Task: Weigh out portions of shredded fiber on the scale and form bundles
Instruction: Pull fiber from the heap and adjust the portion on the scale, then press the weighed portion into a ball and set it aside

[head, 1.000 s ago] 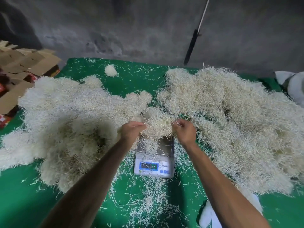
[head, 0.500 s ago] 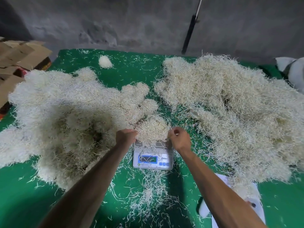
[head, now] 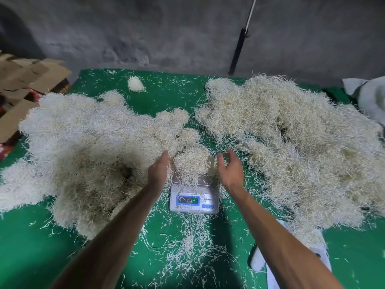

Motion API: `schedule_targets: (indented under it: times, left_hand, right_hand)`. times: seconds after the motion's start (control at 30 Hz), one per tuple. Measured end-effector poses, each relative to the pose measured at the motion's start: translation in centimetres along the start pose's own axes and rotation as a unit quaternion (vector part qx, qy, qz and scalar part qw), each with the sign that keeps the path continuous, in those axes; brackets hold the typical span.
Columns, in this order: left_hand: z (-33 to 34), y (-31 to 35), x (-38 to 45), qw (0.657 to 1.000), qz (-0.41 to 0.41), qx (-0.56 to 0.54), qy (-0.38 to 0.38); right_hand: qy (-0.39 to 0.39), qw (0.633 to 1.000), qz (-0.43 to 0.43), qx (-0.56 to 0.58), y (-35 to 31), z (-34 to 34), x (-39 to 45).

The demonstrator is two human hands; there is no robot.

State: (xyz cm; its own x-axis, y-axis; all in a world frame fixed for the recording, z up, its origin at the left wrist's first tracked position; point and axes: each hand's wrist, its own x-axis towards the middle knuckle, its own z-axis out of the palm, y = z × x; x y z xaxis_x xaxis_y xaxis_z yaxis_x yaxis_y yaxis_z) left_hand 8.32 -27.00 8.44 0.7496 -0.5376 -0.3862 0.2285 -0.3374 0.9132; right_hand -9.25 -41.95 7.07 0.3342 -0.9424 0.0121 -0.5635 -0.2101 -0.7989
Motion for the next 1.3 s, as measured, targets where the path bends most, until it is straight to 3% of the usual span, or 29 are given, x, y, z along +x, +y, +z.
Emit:
schedule_targets:
  times: [0.4, 0.67, 1.1, 1.3]
  left_hand:
    - [-0.2, -0.3, -1.5, 0.996, -0.023, -0.024, -0.079]
    - [0.2, -3.1, -1.7, 0.988, 0.065, 0.135, -0.049]
    - [0.3, -4.0, -1.1, 0.982, 0.085, 0.166, -0.035]
    - [0.1, -5.3, -1.2, 0.967, 0.115, 0.220, -0.061]
  right_hand:
    - [-0.015, 1.000, 0.004, 0.012, 0.3, 0.5, -2.3]
    - [-0.010, 0.999, -0.046, 0.001, 2.1, 1.4, -2.7]
    - [-0.012, 0.999, -0.034, -0.007, 2.5, 1.9, -3.1]
    - [0.052, 0.998, -0.011, -0.034, 2.8, 1.9, -3.3]
